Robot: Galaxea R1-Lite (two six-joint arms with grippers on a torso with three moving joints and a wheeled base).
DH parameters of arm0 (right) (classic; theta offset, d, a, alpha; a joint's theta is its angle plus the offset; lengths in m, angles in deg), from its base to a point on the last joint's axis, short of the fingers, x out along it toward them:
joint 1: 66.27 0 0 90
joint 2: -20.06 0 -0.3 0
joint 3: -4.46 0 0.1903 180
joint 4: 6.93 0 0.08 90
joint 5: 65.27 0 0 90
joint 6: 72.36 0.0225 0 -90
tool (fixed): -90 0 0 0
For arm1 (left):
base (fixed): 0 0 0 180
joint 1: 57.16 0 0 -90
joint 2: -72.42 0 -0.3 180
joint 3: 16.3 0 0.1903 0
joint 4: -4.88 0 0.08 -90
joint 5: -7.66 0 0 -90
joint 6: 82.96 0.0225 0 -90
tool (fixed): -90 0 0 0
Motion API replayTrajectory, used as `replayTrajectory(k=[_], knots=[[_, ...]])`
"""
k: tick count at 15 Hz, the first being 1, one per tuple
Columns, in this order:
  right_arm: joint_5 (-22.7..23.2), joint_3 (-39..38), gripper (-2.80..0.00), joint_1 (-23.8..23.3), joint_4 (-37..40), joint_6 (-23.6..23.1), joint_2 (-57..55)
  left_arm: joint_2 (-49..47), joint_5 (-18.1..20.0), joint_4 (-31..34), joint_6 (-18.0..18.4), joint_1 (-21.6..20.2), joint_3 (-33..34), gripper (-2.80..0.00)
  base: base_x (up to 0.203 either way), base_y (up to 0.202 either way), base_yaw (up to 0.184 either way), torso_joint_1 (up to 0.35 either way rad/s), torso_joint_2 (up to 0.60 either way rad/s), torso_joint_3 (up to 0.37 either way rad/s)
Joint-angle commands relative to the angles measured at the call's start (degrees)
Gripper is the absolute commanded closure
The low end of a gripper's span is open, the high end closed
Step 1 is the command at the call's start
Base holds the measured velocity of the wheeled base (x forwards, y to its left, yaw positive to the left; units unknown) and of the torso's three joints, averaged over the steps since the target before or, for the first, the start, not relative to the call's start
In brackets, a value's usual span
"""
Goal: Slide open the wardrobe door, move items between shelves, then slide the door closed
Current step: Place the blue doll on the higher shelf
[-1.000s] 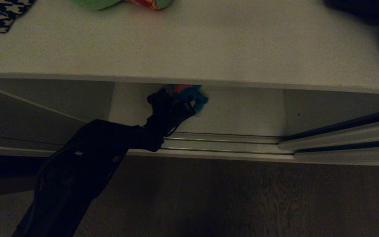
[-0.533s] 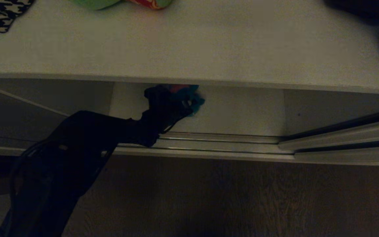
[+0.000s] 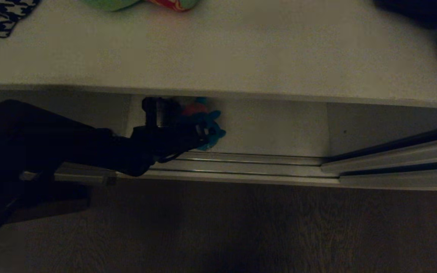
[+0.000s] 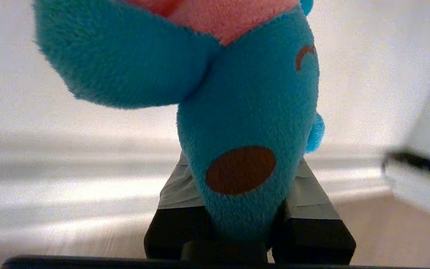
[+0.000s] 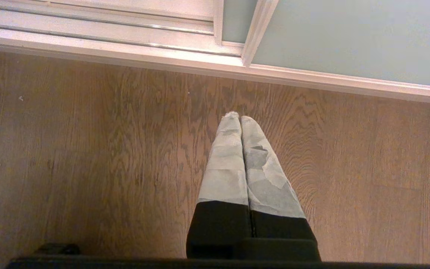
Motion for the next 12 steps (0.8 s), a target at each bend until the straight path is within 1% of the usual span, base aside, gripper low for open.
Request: replayTrajectory(k=[1, 3, 6, 8, 10, 12], knots=[[0.0, 0.0, 0.00, 0.0, 0.0, 0.0, 0.2, 9.8, 0.0, 2.8, -0.1, 0.0, 5.3, 0.00, 0.000, 0.000, 0.000, 0.000, 0.00, 0.000], [0.0, 0.0, 0.00, 0.0, 0.0, 0.0, 0.2, 17.6, -0.2, 5.5, 0.4, -0.1, 12.7, 0.00, 0.000, 0.000, 0.000, 0.000, 0.00, 0.000], [0.0, 0.0, 0.00, 0.0, 0.0, 0.0, 0.2, 29.3, -1.4, 8.6, 3.2, -0.1, 27.9, 0.00, 0.000, 0.000, 0.000, 0.000, 0.00, 0.000], [0.0, 0.0, 0.00, 0.0, 0.0, 0.0, 0.2, 36.9, -3.7, 9.7, 4.3, -0.2, 36.3, 0.00, 0.000, 0.000, 0.000, 0.000, 0.00, 0.000], [0.0, 0.0, 0.00, 0.0, 0.0, 0.0, 0.2, 44.6, -6.2, 11.4, 5.5, -0.3, 41.4, 0.00, 0.000, 0.000, 0.000, 0.000, 0.00, 0.000], [0.0, 0.0, 0.00, 0.0, 0.0, 0.0, 0.2, 52.9, -7.6, 15.9, 7.0, -0.8, 44.3, 0.00, 0.000, 0.000, 0.000, 0.000, 0.00, 0.000]])
